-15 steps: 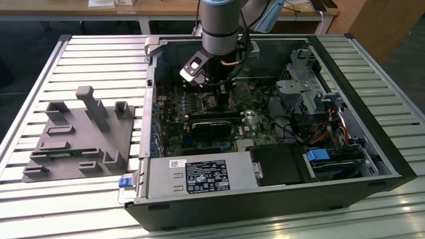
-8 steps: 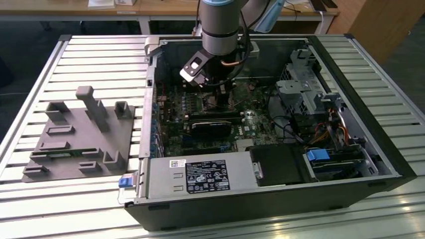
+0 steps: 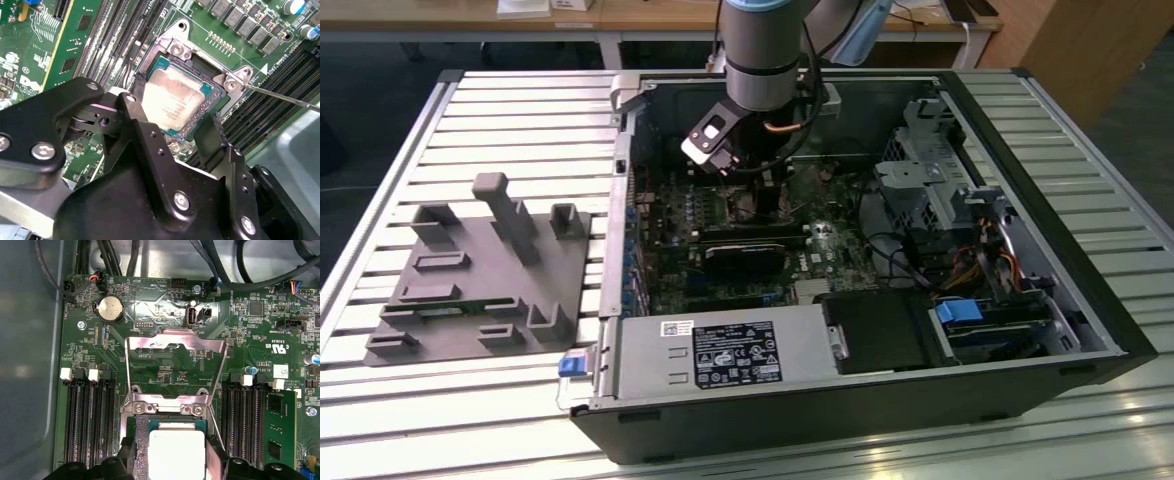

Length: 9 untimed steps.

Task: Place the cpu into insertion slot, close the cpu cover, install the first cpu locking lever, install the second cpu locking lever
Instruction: 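Place the cpu into insertion slot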

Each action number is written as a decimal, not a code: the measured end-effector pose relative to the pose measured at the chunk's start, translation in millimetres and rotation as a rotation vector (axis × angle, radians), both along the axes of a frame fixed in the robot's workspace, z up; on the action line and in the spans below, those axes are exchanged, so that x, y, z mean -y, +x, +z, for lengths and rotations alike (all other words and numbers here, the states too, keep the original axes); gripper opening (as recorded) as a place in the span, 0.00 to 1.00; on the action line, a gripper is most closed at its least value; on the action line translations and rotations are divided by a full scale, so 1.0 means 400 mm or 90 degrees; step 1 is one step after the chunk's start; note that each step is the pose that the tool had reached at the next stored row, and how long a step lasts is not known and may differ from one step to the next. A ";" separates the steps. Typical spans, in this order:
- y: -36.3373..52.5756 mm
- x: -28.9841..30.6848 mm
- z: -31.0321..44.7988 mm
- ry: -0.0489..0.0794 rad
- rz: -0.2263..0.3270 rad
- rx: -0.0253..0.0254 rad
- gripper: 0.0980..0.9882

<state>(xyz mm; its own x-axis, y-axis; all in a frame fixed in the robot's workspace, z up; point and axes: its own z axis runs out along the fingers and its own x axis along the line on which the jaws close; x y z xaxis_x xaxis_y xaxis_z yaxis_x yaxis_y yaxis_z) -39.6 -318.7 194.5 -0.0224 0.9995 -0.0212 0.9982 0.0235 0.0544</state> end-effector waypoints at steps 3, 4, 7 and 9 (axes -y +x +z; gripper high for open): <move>0.000 -0.003 -0.001 0.000 0.000 0.0000 0.64; 0.000 -0.004 -0.001 0.000 0.000 -0.0001 0.64; 0.000 -0.007 -0.001 0.000 0.000 -0.0001 0.64; 0.000 -0.011 -0.001 0.000 -0.001 -0.0001 0.64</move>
